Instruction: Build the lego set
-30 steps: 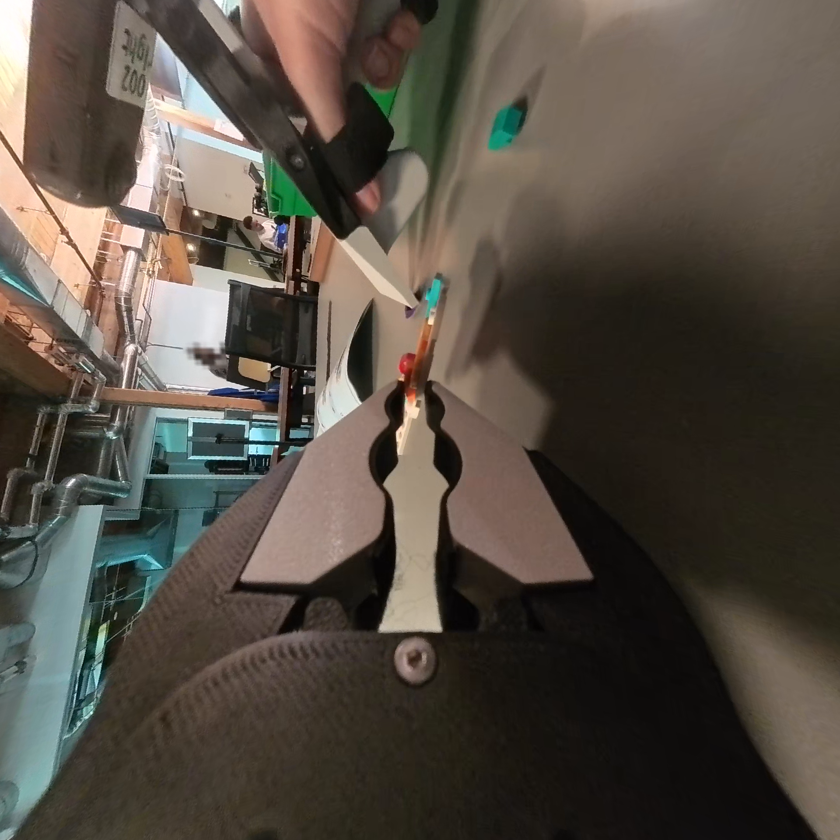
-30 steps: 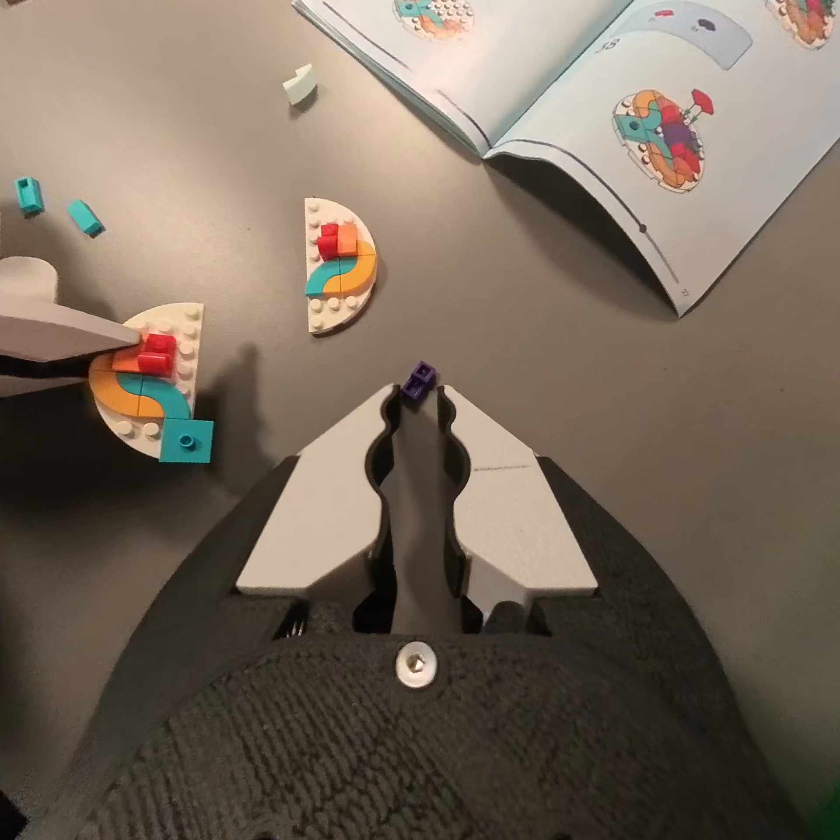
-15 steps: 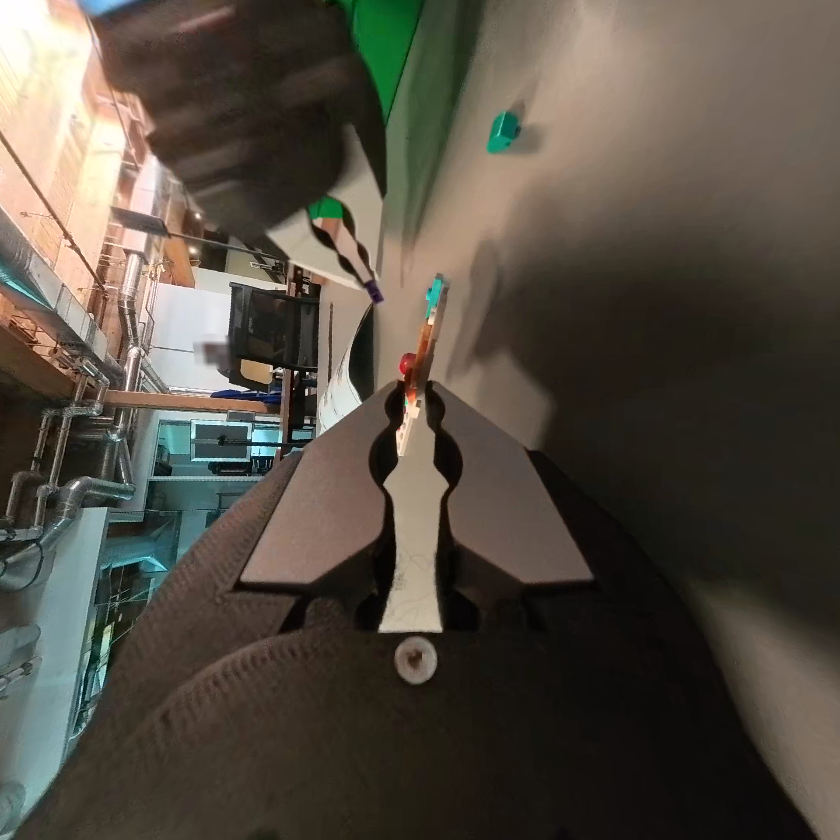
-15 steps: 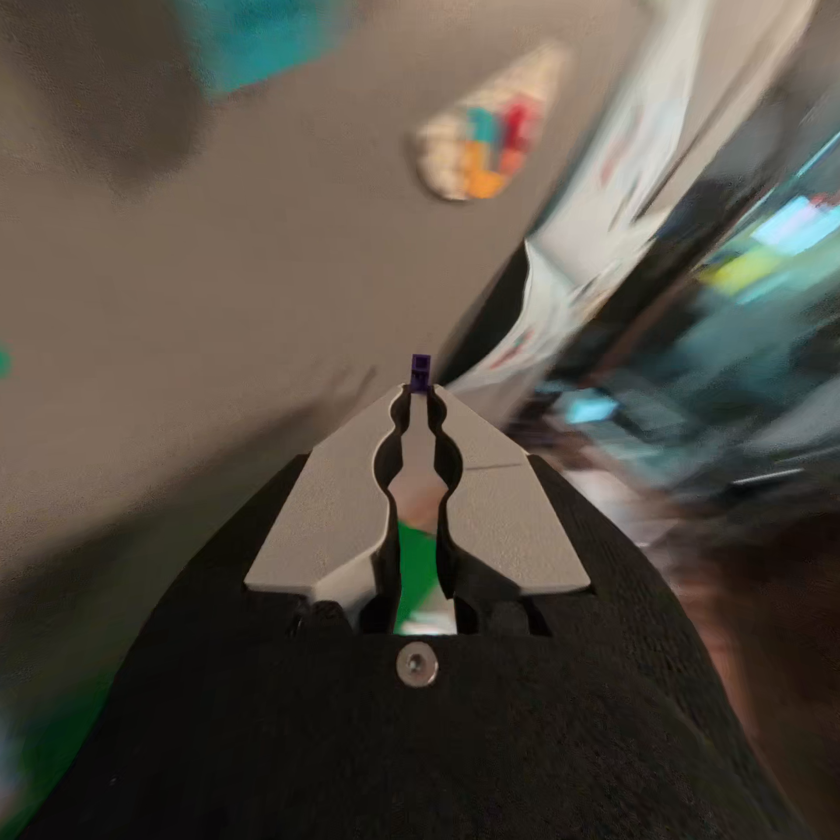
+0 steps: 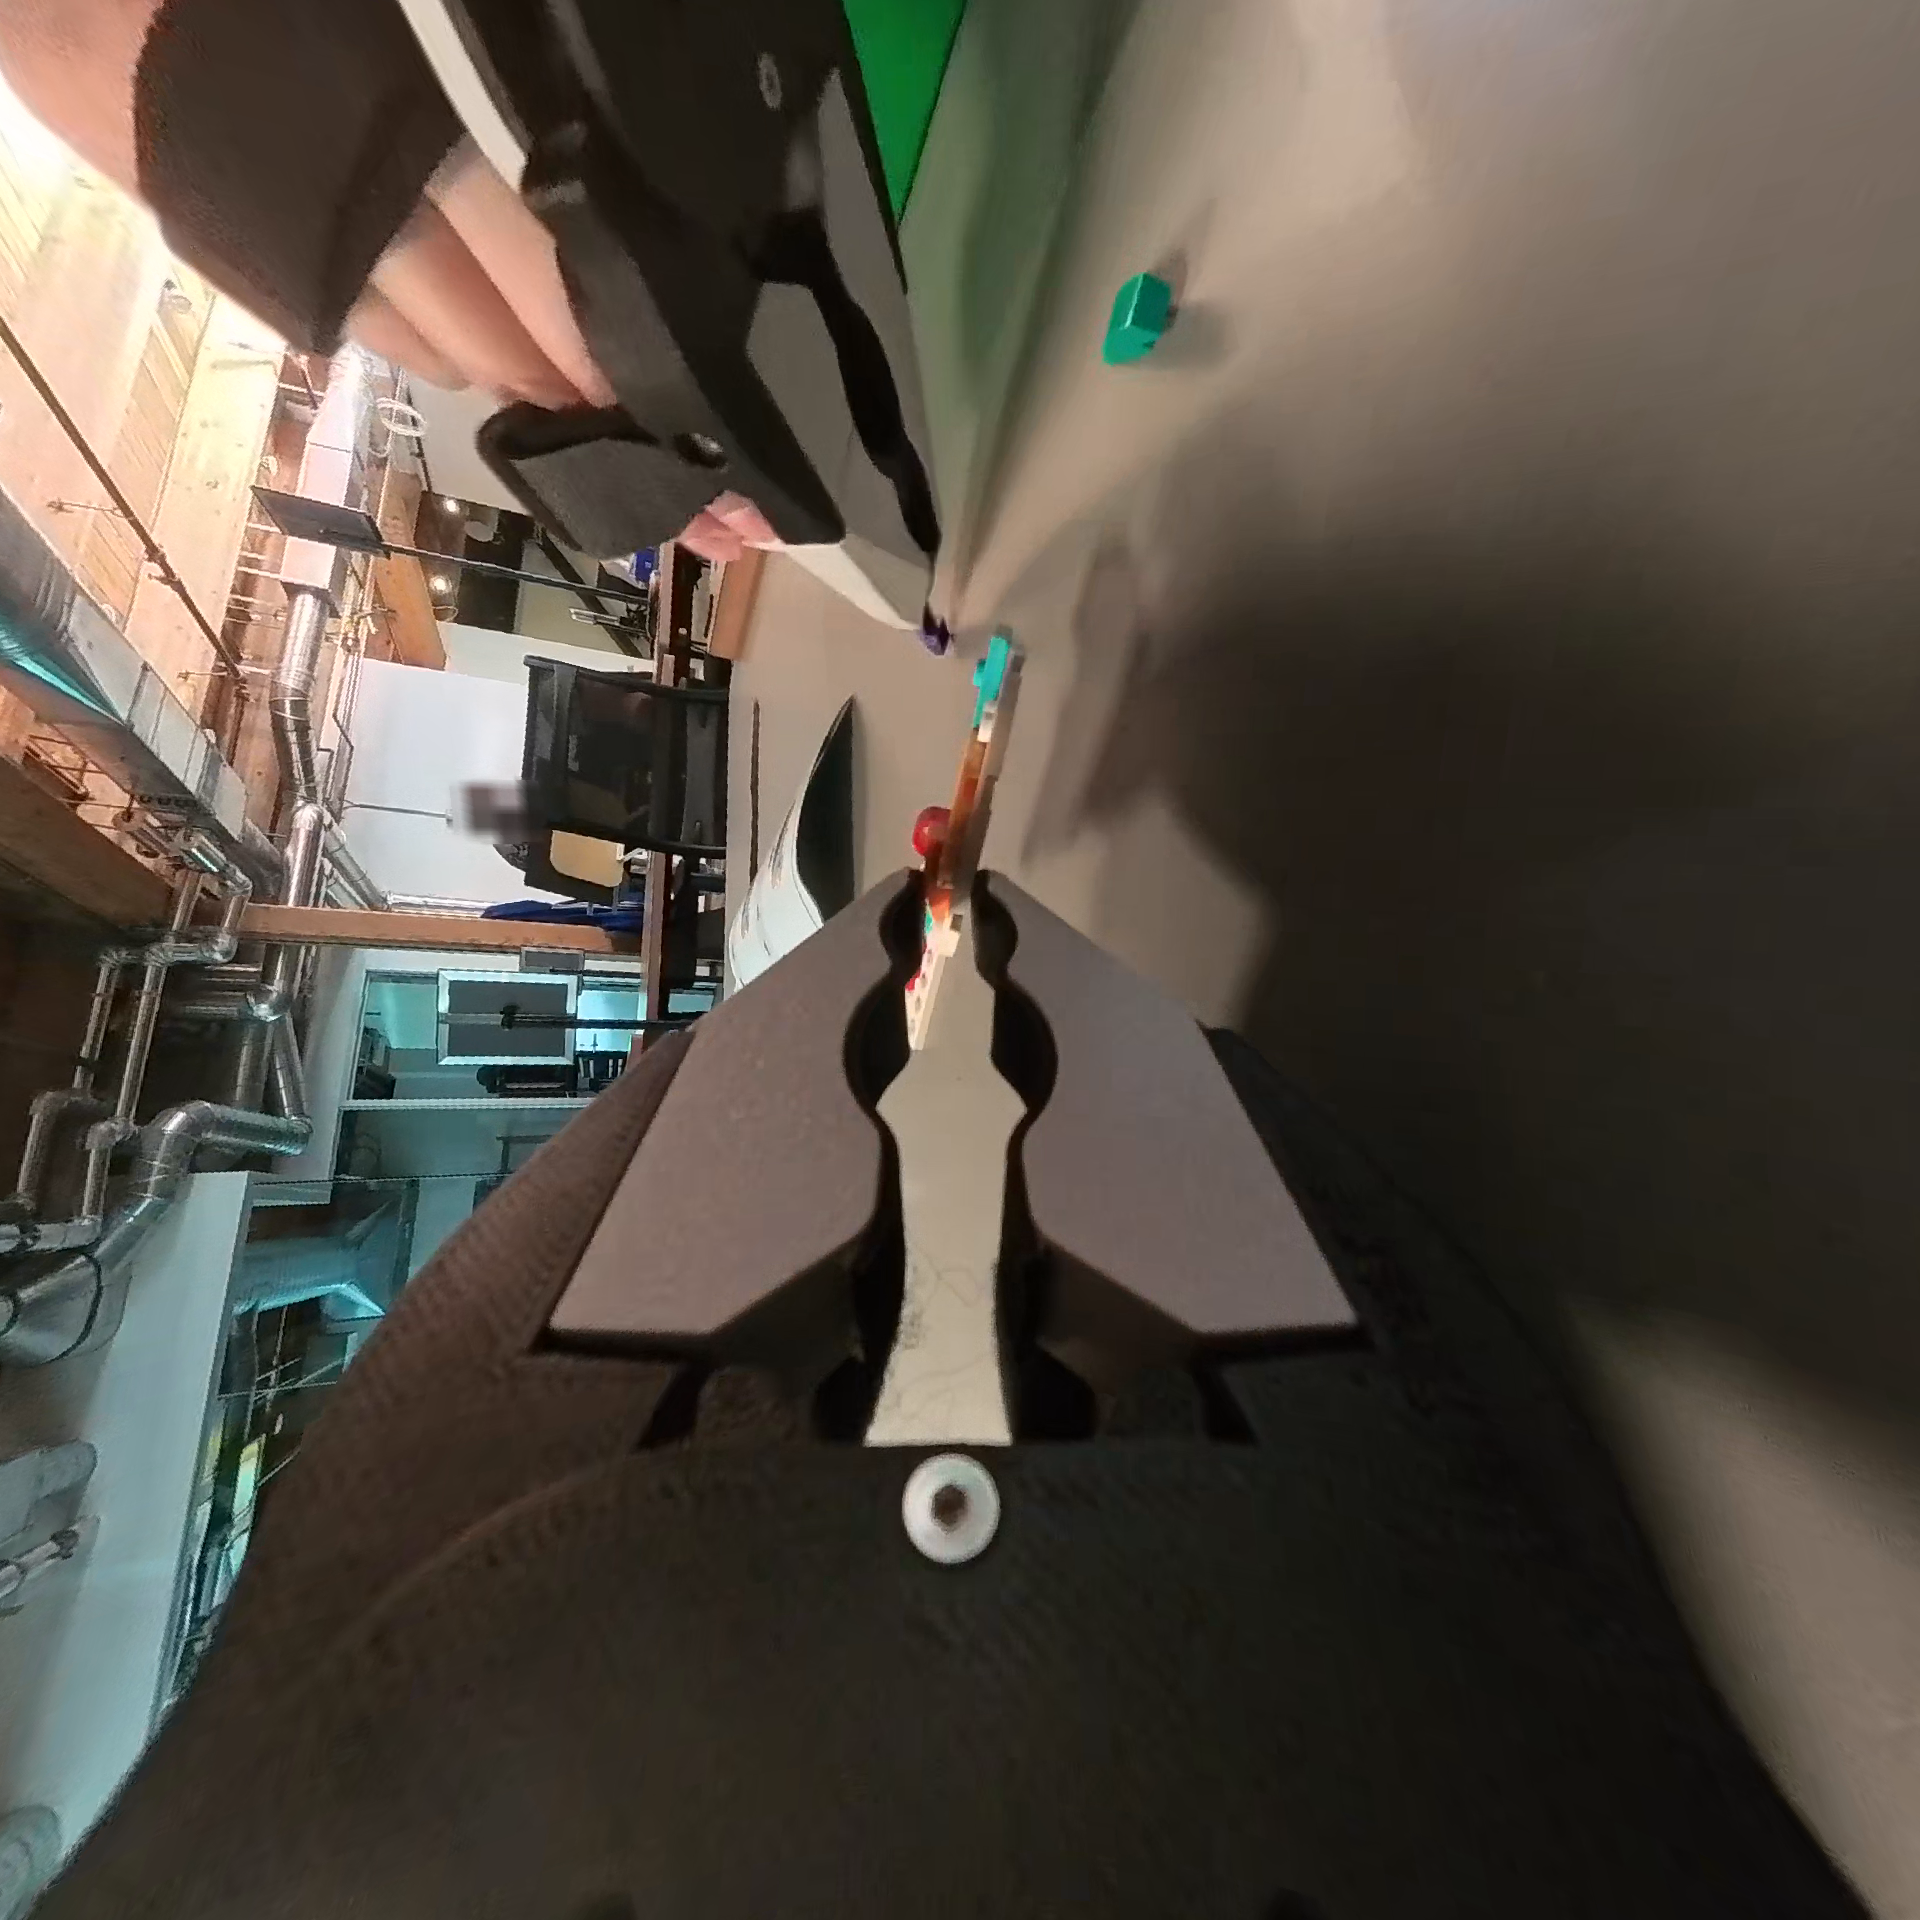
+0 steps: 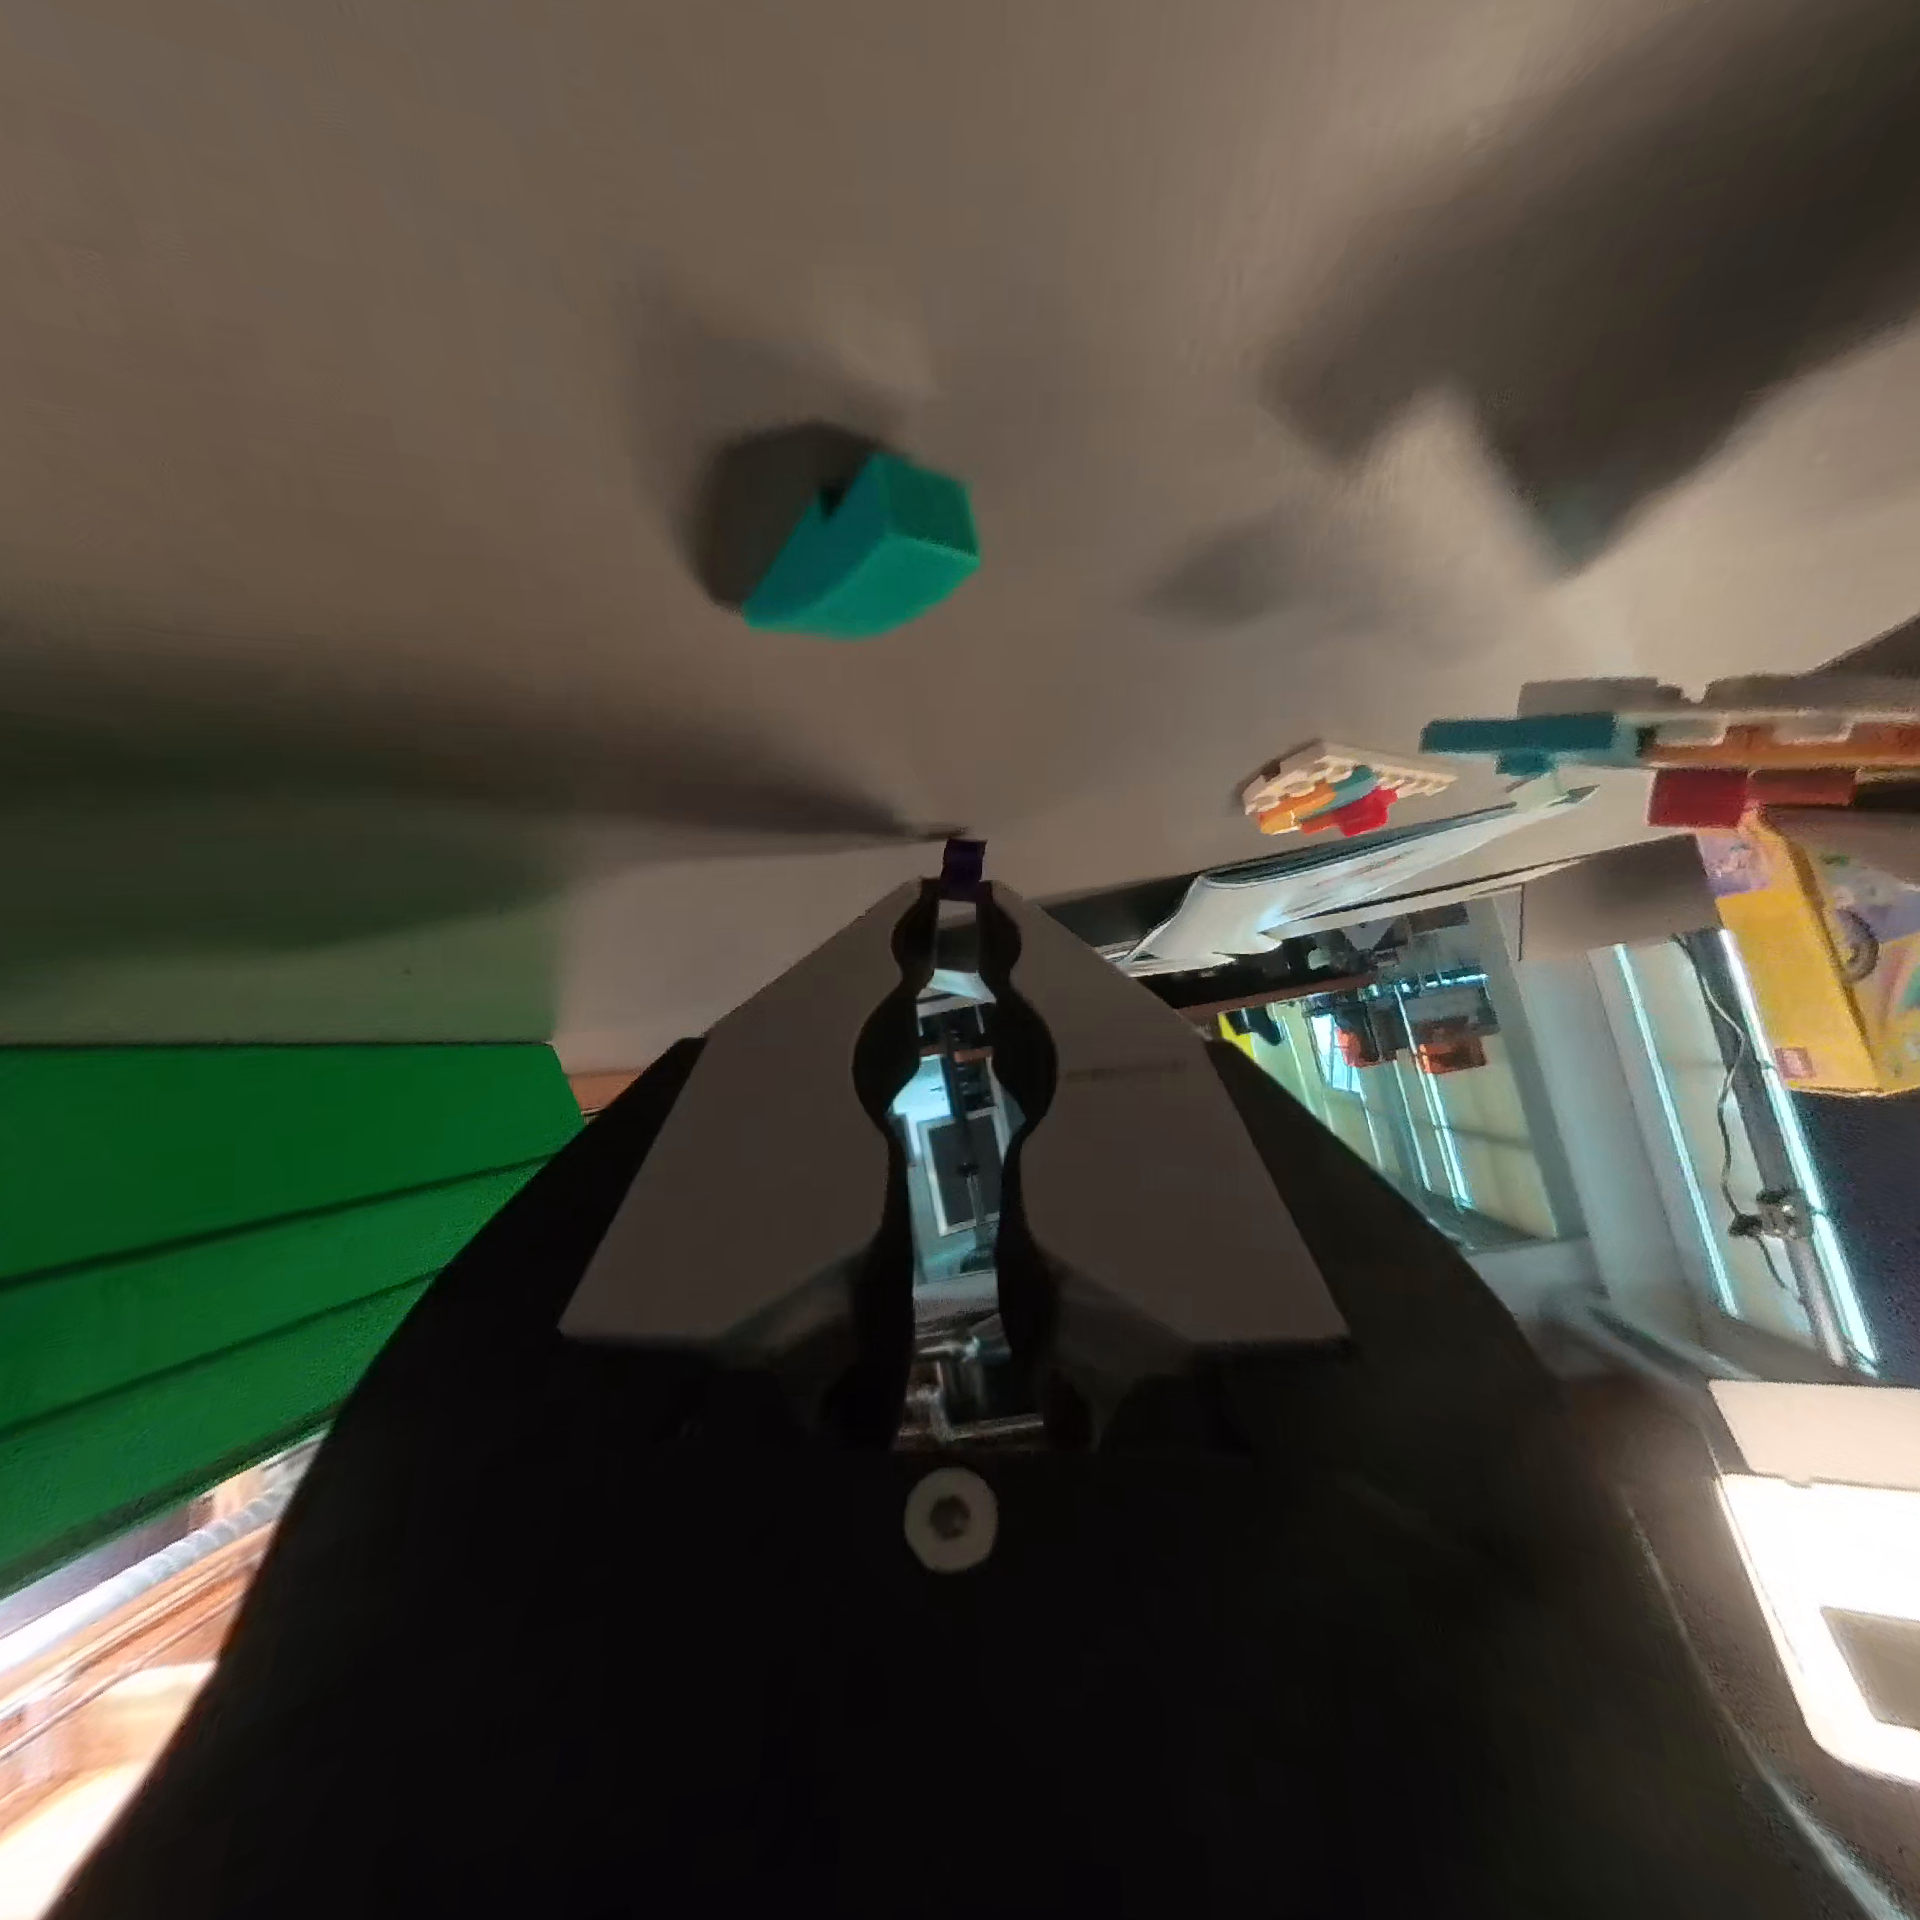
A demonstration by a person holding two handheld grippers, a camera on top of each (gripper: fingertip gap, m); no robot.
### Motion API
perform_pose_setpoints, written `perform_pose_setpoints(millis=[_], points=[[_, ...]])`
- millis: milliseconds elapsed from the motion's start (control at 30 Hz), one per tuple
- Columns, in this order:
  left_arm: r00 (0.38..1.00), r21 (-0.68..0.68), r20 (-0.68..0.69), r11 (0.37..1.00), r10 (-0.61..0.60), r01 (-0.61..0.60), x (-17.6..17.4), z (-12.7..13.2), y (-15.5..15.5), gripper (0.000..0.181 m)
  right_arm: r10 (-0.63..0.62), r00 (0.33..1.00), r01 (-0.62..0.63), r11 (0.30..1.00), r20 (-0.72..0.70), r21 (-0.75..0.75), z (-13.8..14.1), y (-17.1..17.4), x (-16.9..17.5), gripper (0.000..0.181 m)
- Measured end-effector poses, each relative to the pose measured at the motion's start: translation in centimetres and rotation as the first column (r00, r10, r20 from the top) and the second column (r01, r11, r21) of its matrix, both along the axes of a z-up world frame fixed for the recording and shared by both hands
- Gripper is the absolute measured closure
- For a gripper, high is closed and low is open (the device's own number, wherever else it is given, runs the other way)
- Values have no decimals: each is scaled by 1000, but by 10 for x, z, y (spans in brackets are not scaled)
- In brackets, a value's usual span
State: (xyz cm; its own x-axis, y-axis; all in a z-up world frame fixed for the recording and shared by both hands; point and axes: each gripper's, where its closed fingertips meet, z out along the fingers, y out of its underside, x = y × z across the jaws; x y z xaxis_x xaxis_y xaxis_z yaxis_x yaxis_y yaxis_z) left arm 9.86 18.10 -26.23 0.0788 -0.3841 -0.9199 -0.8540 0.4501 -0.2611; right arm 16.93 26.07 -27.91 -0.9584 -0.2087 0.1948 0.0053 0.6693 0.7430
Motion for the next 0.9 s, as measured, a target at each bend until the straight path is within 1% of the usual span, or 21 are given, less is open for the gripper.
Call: perform_pose_setpoints(millis=[200, 300, 367, 433, 467, 500, 533, 567, 600, 633, 667, 700, 733, 767, 800, 833, 867, 900], points=[[1000, 6, -1, 1000, 3, -3, 0, 1, 0, 173, 51, 996, -51, 999, 69, -6, -9, -9, 5, 176], [1000, 6, -3, 1000, 0, 0, 1, 1, 0, 173, 76, 995, -76, 997, 69, -7, -10, -10, 4, 175], [1000, 6, -3, 1000, -3, 3, 1, 1, -1, 173, 60, 997, -59, 998, 51, -34, -9, -12, 5, 169], [1000, 8, -4, 1000, -2, 2, 1, 1, -1, 173, 3, 1000, -3, 995, 6, -99, -7, -14, 7, 164], [1000, 10, -3, 1000, 0, 0, 1, 2, 0, 173, -60, 998, 54, 987, -32, -150, -5, -15, 9, 163], [1000, 12, -3, 1000, 2, -2, 0, 2, 0, 173, -153, 985, 132, 968, -83, -215, -2, -14, 10, 163], [1000, 16, -1, 1000, 3, -3, 0, 3, 0, 173, -279, 951, 229, 926, -135, -299, 0, -13, 12, 162], [1000, 21, 0, 1000, 3, -3, 0, 4, 0, 173, -429, 884, 329, 854, -187, -403, 3, -12, 12, 161], [1000, 28, 1, 1000, 1, -1, 0, 5, 0, 173, -589, 774, 413, 747, -231, -522, 6, -11, 11, 161], [1000, 37, 2, 999, -1, 1, 1, 6, -1, 173, -741, 627, 462, 601, -240, -652, 8, -10, 10, 160], [1000, 52, 3, 999, -6, 6, 1, 8, -1, 173, -866, 458, 457, 423, -200, -782, 10, -11, 8, 161], [1000, 72, 2, 997, -12, 12, 2, 10, -2, 173, -948, 295, 394, 234, -118, -889, 11, -15, 6, 164], [1000, 96, -1, 995, -19, 19, 3, 12, -3, 173, -989, 149, 301, 68, -23, -951, 13, -16, 4, 170], [1000, 120, 0, 993, -22, 22, 4, 15, -3, 173, -998, 19, 208, -59, 64, -976, 14, -13, 5, 172], [1000, 142, 3, 990, -21, 20, 5, 17, -3, 173, -986, -74, 117, -159, 151, -980, 14, -12, 7, 172], [1000, 159, 1, 987, -22, 21, 6, 18, -3, 173, -963, -146, 24, -232, 226, -972, 14, -11, 7, 172], [1000, 171, -5, 985, -24, 25, 6, 18, -3, 174, -935, -206, -55, -284, 289, -957, 13, -10, 8, 173], [1000, 177, -14, 984, -28, 29, 7, 18, -3, 174, -908, -246, -114, -321, 340, -940, 12, -11, 9, 173]])
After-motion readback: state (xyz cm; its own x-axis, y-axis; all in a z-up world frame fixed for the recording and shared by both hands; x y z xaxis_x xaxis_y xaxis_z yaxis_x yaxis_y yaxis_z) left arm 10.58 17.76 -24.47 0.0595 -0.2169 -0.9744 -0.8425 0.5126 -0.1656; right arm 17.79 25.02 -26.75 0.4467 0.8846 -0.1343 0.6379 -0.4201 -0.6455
